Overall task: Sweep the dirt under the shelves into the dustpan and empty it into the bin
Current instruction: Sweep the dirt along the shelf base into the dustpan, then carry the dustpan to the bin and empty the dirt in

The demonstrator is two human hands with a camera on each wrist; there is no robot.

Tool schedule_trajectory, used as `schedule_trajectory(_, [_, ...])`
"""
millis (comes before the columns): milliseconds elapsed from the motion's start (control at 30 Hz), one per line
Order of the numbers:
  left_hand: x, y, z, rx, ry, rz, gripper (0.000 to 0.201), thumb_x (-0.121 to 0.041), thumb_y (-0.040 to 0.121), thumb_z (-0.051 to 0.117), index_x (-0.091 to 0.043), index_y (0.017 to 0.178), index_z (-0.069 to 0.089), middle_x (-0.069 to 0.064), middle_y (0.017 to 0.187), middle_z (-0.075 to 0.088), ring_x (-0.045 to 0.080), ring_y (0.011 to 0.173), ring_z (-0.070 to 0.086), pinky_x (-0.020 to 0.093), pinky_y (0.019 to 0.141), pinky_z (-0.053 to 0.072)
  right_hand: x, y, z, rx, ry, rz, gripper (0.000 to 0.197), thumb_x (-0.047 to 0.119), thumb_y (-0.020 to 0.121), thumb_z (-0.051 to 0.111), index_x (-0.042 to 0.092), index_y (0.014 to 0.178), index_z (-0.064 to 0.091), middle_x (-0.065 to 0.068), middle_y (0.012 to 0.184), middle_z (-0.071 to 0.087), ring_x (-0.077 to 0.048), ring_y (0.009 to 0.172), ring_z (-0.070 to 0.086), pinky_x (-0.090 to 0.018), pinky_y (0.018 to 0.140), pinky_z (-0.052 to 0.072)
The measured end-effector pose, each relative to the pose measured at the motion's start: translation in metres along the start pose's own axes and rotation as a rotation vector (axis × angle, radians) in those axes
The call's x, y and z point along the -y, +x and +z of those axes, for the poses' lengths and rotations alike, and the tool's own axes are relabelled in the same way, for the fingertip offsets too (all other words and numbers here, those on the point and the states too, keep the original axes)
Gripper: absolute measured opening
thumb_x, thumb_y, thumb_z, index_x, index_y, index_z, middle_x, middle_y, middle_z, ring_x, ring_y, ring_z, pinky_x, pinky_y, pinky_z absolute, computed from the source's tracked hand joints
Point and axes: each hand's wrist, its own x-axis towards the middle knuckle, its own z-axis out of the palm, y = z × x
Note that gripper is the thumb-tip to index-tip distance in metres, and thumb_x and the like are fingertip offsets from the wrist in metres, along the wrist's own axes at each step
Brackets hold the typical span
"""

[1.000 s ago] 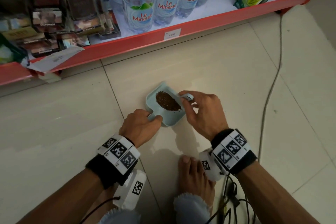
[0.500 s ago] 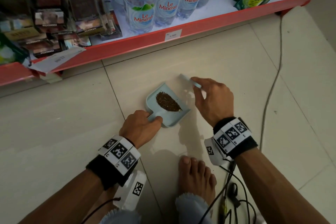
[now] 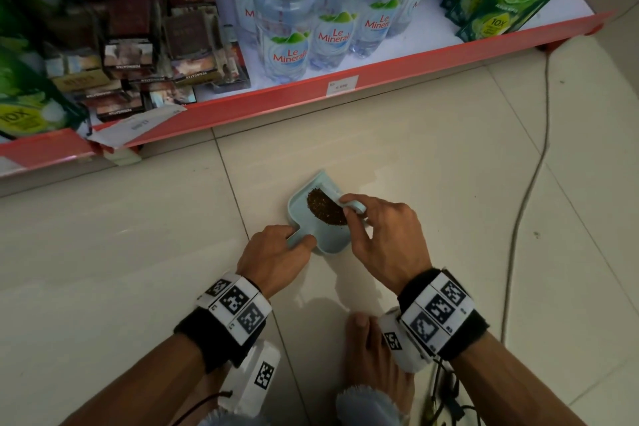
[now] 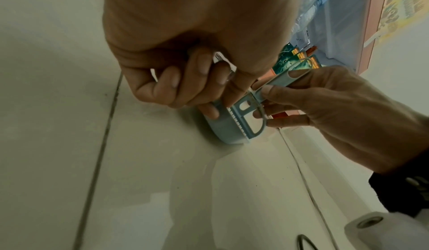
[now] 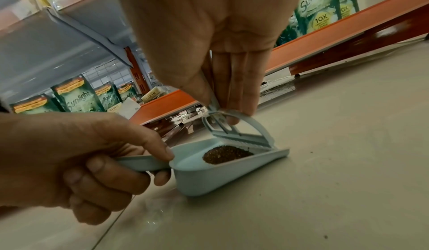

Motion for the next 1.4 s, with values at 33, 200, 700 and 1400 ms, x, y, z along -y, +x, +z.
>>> schedule_trajectory(33, [0.001, 0.0, 0.0, -0.002, -0.008, 0.01, 0.04, -0.038, 0.085, 0.061, -0.018, 0.053, 0.049, -0.01, 0.049, 0.05, 0.015, 0.055, 0.051, 0.027, 0.057, 0.038, 0.001, 0.0, -0.001, 0.007, -0.007, -0.008, 0.021, 0.022, 0.094, 0.057, 0.021, 0.11, 0.071, 0.001, 0.096, 0.077, -0.019, 0.073, 0.072, -0.035, 0.061, 0.057])
schedule_trajectory(200, [0.005, -0.004, -0.003, -0.018, -0.084, 0.05, 0.038, -0.04, 0.082, 0.061, -0.006, 0.066, 0.06, -0.013, 0.046, 0.049, 0.009, 0.05, 0.047, 0.027, 0.056, 0.039, 0.005, 0.003, -0.007, 0.041, 0.001, -0.036, 0.021, 0.024, 0.094, 0.058, 0.023, 0.11, 0.071, 0.004, 0.098, 0.076, -0.017, 0.073, 0.072, -0.036, 0.061, 0.058])
schedule_trajectory(700, [0.048, -0.068, -0.083, -0.347, -0.417, -0.101, 0.023, -0.03, 0.085, 0.067, -0.018, 0.066, 0.069, -0.013, 0.042, 0.046, 0.002, 0.044, 0.042, 0.026, 0.057, 0.037, 0.101, 0.071, -0.008, 0.265, 0.29, -0.372, 0.019, 0.034, 0.093, 0.053, 0.028, 0.1, 0.069, 0.007, 0.087, 0.074, -0.017, 0.077, 0.07, -0.041, 0.065, 0.06])
schedule_trajectory(1400, [0.176, -0.229, -0.196, -0.809, -0.752, -0.278, 0.025, -0.034, 0.084, 0.064, -0.016, 0.069, 0.069, -0.013, 0.038, 0.039, 0.005, 0.038, 0.037, 0.016, 0.042, 0.032, 0.359, 0.05, 0.059, 0.585, 0.345, -1.099, 0.017, 0.034, 0.091, 0.057, 0.034, 0.103, 0.069, 0.018, 0.089, 0.073, 0.008, 0.08, 0.066, -0.008, 0.063, 0.054])
